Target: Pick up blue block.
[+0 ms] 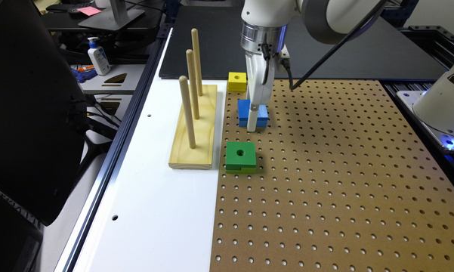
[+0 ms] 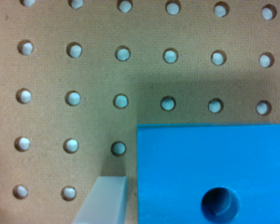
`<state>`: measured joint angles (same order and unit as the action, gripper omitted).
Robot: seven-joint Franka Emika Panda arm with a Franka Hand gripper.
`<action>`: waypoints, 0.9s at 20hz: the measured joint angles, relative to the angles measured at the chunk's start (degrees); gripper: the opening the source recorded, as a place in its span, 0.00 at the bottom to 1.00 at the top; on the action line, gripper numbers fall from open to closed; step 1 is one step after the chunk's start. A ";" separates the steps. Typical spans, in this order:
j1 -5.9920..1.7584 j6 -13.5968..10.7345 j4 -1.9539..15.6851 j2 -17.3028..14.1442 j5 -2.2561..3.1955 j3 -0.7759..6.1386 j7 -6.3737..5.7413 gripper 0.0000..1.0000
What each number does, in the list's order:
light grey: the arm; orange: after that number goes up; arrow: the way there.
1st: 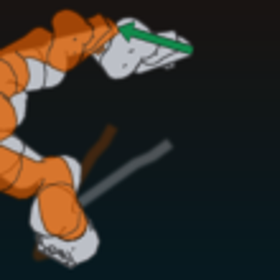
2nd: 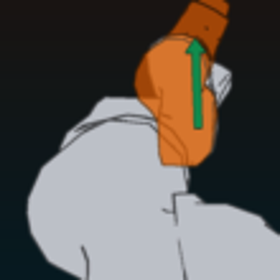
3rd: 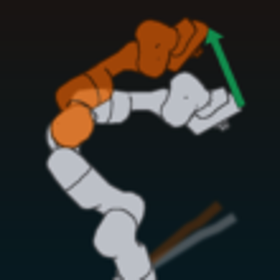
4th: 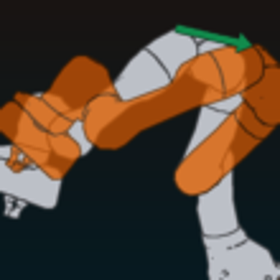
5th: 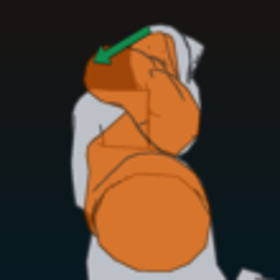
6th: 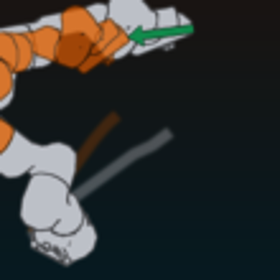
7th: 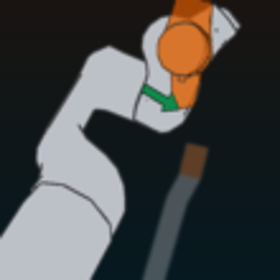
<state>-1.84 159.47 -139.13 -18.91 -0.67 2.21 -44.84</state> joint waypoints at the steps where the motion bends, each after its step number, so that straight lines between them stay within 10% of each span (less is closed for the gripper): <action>1: 0.00 0.00 0.04 -0.02 0.00 0.00 0.00 1.00; 11: 0.00 0.00 1.04 -0.66 0.00 0.13 0.00 1.00; 12: -0.01 0.00 1.14 -0.71 0.00 0.13 0.00 0.00; 18: -0.01 0.00 1.13 -0.70 0.00 0.14 0.00 0.00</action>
<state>-1.85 159.47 -138.00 -19.61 -0.68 2.35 -44.84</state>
